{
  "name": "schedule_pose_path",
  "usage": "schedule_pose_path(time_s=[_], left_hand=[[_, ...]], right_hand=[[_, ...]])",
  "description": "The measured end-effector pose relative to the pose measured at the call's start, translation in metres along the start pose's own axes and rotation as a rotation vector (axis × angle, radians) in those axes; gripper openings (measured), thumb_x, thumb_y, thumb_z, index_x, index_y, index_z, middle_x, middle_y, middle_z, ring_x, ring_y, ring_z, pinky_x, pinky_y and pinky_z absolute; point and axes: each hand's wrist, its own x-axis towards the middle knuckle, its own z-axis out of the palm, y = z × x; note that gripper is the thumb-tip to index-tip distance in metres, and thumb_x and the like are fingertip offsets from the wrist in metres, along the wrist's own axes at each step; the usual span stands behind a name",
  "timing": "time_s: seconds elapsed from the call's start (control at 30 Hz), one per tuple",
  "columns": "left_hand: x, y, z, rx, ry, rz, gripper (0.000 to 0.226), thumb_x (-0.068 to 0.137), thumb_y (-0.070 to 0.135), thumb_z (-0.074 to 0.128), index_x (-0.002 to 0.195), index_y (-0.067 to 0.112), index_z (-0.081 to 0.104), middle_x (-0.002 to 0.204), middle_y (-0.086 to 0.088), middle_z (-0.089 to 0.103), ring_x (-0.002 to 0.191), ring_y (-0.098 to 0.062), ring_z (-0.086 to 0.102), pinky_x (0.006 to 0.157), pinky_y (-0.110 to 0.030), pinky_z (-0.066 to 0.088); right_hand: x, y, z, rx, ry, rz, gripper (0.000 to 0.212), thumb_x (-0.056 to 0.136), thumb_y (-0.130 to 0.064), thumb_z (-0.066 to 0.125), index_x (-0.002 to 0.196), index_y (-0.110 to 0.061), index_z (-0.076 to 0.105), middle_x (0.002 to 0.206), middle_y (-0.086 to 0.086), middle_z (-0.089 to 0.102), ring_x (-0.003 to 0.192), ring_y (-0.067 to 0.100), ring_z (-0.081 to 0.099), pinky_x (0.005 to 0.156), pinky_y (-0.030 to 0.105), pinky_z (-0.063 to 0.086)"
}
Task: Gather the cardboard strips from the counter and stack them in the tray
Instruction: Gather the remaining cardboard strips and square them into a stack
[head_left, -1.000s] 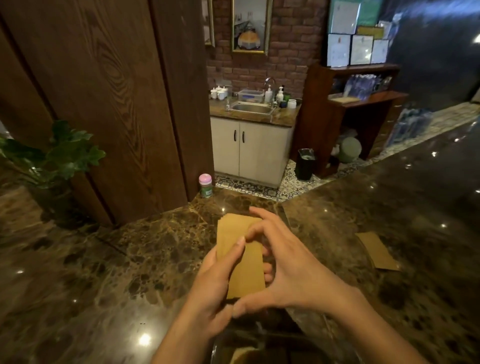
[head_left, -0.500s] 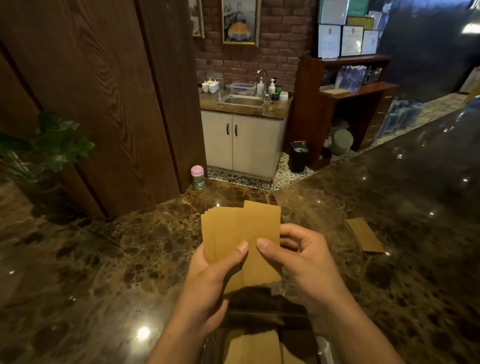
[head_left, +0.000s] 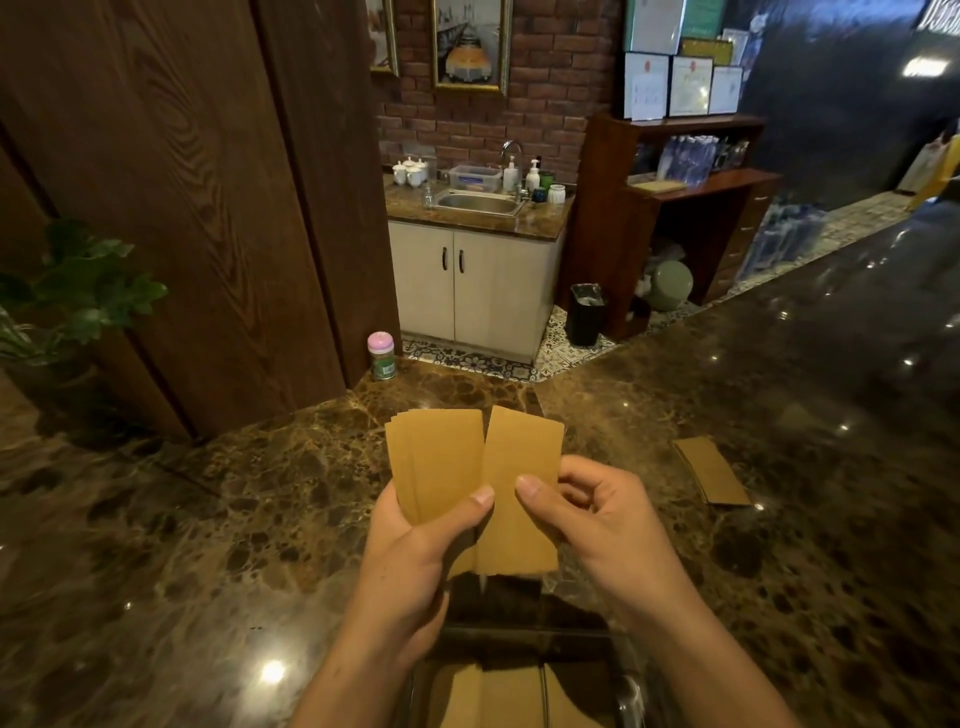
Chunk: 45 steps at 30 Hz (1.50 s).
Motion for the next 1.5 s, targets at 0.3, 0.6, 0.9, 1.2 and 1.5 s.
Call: schedule_pose_path(time_s=[0.3,0.6,0.9,1.2,1.5], left_hand=[[0.005,-0.007,0.004,0.345,0.082,0.238,0.03,0.083,0.017,0.08,0.11,0.021,0.069,0.099,0.0,0.078,0.093,-0.018,0.075,0.081,-0.04,0.062],[0.003,-0.007,0.025,0.343,0.004,0.241,0.024,0.088,0.034,0.068,0.103,0.015,0.071,0.089,-0.006,0.076,0.083,-0.019,0.074,0.069,-0.026,0.059],[-0.001,0.003,0.017,-0.003,-0.063,-0.07,0.034,0.083,0.022,0.074,0.115,0.016,0.067,0.101,-0.013,0.079,0.093,-0.029,0.076,0.077,-0.045,0.063],[-0.001,0.006,0.015,-0.023,-0.052,-0.006,0.043,0.076,0.011,0.074,0.117,0.011,0.063,0.097,-0.011,0.079,0.087,-0.024,0.077,0.066,-0.034,0.063],[-0.006,0.004,0.009,0.072,-0.072,0.02,0.046,0.073,0.017,0.077,0.118,0.015,0.064,0.101,-0.008,0.079,0.094,-0.024,0.077,0.072,-0.031,0.062]], right_hand=[[0.007,0.002,0.007,-0.351,0.278,-0.191,0.014,0.089,-0.022,0.081,0.102,-0.027,0.083,0.09,-0.015,0.082,0.085,0.003,0.078,0.075,0.027,0.065],[0.009,0.004,0.024,-0.663,0.28,-0.402,0.022,0.099,-0.037,0.063,0.109,-0.032,0.082,0.093,-0.019,0.077,0.087,-0.003,0.071,0.074,0.022,0.06],[0.01,-0.006,0.007,-0.025,0.021,0.047,0.034,0.093,-0.028,0.075,0.126,-0.027,0.07,0.116,-0.001,0.078,0.107,0.019,0.075,0.093,0.052,0.062],[0.001,-0.005,0.003,0.149,0.08,0.02,0.034,0.087,-0.026,0.075,0.121,-0.024,0.072,0.114,-0.001,0.079,0.109,0.023,0.075,0.092,0.048,0.062],[-0.001,-0.006,-0.002,0.159,0.207,-0.034,0.029,0.091,-0.014,0.072,0.119,-0.017,0.073,0.108,0.001,0.081,0.101,0.019,0.078,0.084,0.039,0.065]])
